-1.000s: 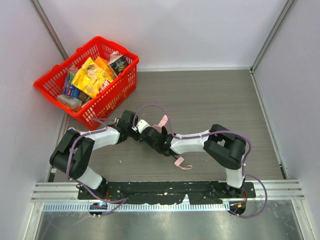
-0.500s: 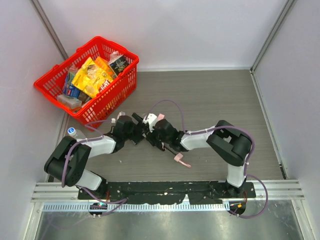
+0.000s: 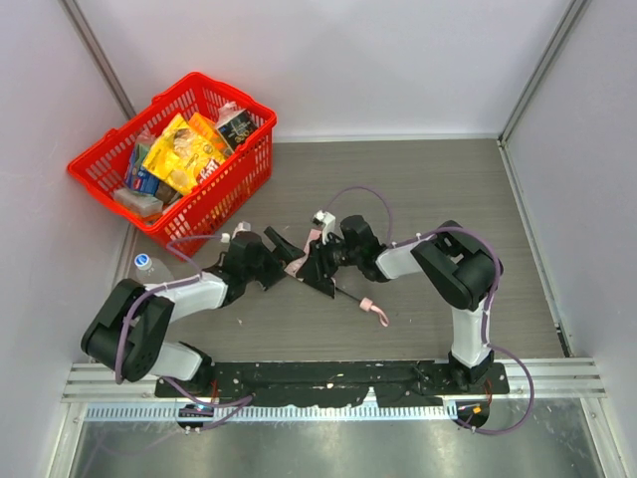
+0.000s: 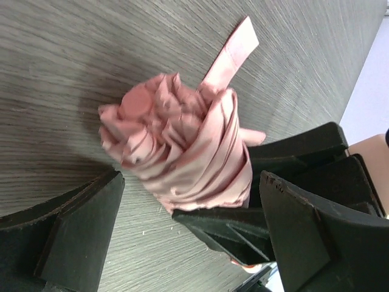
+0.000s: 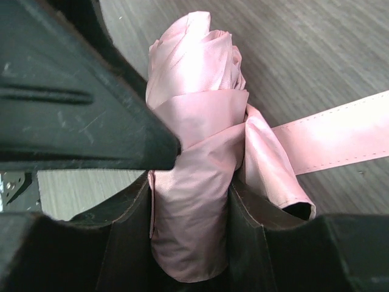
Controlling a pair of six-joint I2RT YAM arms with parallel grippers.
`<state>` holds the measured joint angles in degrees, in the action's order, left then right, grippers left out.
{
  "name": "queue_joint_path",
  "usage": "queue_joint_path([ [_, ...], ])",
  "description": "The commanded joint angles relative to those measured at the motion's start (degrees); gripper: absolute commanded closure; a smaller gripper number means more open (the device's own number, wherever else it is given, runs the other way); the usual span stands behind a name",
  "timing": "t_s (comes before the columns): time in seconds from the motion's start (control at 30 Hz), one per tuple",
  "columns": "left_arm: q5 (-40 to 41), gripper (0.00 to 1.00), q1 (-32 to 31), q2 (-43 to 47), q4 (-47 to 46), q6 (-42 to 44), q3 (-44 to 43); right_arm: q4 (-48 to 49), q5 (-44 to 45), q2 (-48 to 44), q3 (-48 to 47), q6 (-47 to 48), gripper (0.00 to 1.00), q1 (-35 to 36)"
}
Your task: Put away the umbrella
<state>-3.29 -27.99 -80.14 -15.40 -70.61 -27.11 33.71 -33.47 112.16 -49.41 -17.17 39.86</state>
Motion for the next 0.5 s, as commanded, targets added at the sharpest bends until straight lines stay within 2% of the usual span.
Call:
queue_joint_path([
  [0.0,2.76,0.0,1.36,-4.31,12.05,4.6,-1.96,-11.13,-5.2,4.03,2.04,0.91,0.99,-0.04],
  [0.1,0.92,0.0,1.27,-9.14,15.22,3.38,-6.27,-10.08,-6.86,4.38,1.68,-0.49,0.99,-0.65],
  [0.2,-0.93,0.01,0.57,-13.19,18.21,-0.57,-6.81,-7.97,-7.66,5.0,1.07,-2.51,0.99,-0.83],
  [0.37,2.49,0.11,-4.08,-14.96,19.44,-5.33,-3.92,-5.33,-9.06,5.97,-0.42,-5.15,0.99,-1.01],
  [0.47,5.02,0.27,-4.88,-16.01,17.52,-4.19,-2.77,-5.15,-9.94,6.05,-1.13,-5.42,0.99,-1.01],
])
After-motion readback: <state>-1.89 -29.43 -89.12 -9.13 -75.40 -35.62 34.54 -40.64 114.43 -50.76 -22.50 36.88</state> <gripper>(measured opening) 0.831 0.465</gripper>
